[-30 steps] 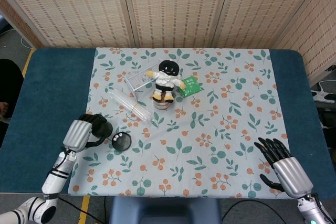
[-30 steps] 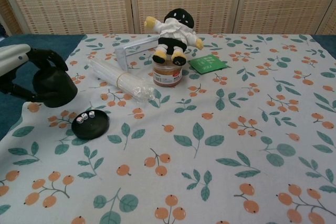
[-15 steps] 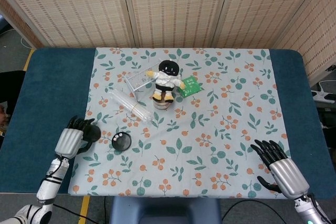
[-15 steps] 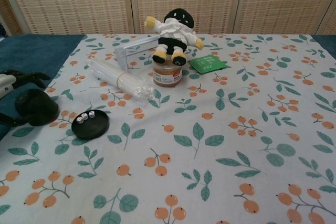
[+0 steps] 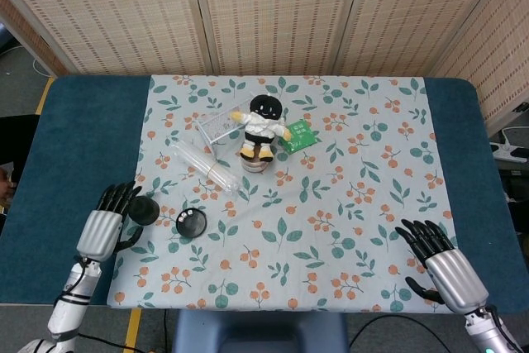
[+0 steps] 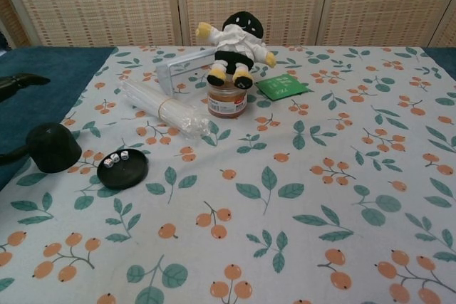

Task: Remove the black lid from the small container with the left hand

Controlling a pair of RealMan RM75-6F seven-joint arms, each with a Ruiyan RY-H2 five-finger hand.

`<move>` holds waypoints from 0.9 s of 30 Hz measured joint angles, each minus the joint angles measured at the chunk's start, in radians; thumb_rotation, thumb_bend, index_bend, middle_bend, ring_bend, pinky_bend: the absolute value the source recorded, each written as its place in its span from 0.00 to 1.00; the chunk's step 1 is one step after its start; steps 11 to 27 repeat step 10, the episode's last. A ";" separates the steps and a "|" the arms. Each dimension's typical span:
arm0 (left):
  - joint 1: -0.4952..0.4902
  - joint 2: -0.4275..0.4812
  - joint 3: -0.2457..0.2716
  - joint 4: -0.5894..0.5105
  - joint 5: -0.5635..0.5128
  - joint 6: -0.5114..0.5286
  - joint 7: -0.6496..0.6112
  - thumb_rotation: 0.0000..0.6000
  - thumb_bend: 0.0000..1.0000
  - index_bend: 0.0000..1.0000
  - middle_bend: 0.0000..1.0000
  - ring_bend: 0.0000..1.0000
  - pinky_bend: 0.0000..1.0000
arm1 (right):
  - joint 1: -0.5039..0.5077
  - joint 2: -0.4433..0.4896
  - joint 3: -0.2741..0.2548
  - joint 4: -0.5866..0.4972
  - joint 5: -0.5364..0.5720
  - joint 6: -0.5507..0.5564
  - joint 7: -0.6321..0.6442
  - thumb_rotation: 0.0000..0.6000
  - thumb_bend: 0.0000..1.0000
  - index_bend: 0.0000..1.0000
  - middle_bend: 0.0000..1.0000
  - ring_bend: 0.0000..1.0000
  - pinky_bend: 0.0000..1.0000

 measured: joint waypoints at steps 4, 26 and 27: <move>0.079 0.085 0.072 -0.092 0.087 0.133 -0.003 1.00 0.35 0.00 0.00 0.00 0.06 | -0.005 -0.004 0.006 0.005 0.007 0.011 -0.008 1.00 0.18 0.00 0.00 0.00 0.00; 0.238 0.214 0.204 -0.227 0.196 0.309 0.085 1.00 0.35 0.00 0.00 0.00 0.05 | -0.020 -0.026 0.021 0.009 0.024 0.031 -0.058 1.00 0.18 0.00 0.00 0.00 0.00; 0.238 0.214 0.204 -0.227 0.196 0.309 0.085 1.00 0.35 0.00 0.00 0.00 0.05 | -0.020 -0.026 0.021 0.009 0.024 0.031 -0.058 1.00 0.18 0.00 0.00 0.00 0.00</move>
